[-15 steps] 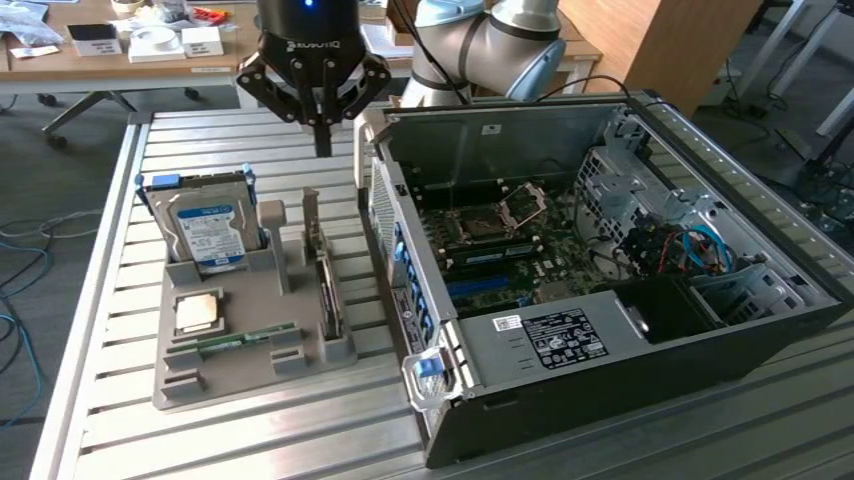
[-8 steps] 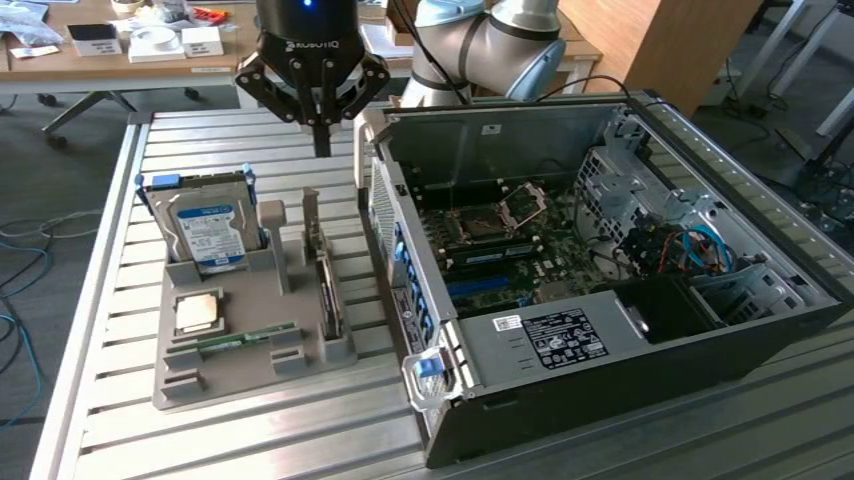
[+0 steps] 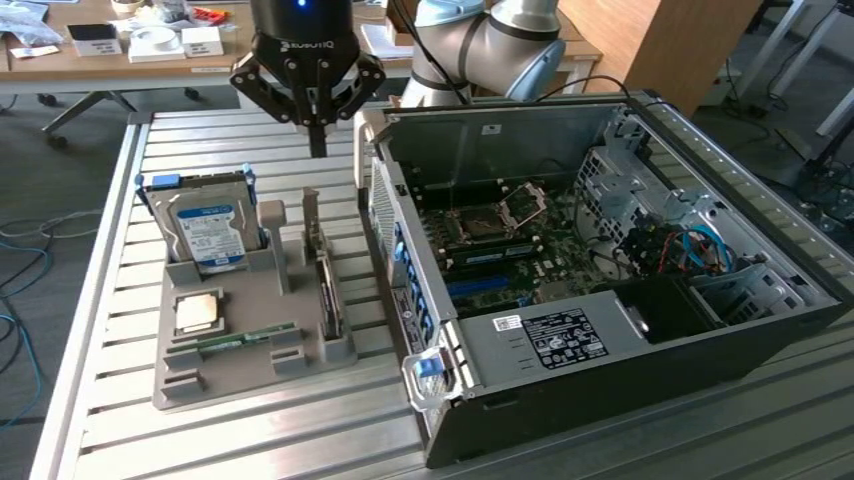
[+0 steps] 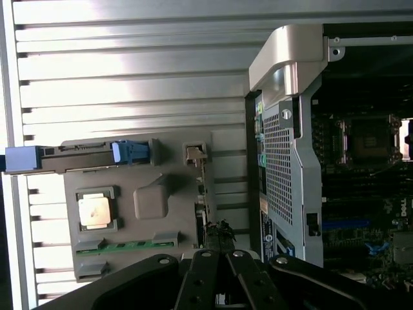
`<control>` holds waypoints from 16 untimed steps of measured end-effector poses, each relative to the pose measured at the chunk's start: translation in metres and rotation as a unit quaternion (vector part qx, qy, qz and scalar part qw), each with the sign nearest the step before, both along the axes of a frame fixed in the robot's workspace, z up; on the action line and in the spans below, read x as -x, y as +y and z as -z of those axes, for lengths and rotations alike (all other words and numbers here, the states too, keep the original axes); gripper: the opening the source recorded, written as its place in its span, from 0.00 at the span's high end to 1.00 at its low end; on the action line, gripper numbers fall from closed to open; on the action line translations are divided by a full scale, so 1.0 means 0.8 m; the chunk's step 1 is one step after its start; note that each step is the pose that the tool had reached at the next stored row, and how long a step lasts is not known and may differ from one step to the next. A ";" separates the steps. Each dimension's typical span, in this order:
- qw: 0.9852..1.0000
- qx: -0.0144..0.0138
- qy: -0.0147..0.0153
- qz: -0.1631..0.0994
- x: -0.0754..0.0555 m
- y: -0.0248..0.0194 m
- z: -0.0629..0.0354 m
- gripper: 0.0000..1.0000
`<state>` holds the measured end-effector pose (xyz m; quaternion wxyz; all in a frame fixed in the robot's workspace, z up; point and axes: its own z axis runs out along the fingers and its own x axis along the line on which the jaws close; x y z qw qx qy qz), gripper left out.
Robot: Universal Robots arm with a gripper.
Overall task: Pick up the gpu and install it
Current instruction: 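Reach for the gpu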
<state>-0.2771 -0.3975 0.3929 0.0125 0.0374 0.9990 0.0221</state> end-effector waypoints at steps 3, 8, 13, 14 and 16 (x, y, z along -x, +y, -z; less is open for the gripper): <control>1.000 0.000 0.000 0.000 0.004 0.0001 0.000 0.89; 1.000 0.000 0.000 0.000 0.005 0.0000 0.000 0.89; 1.000 0.000 0.000 0.000 0.005 -0.0013 0.000 0.89; 1.000 0.000 0.000 0.000 0.005 -0.0019 0.000 0.89; 1.000 0.000 0.000 0.000 0.005 -0.0032 0.000 0.89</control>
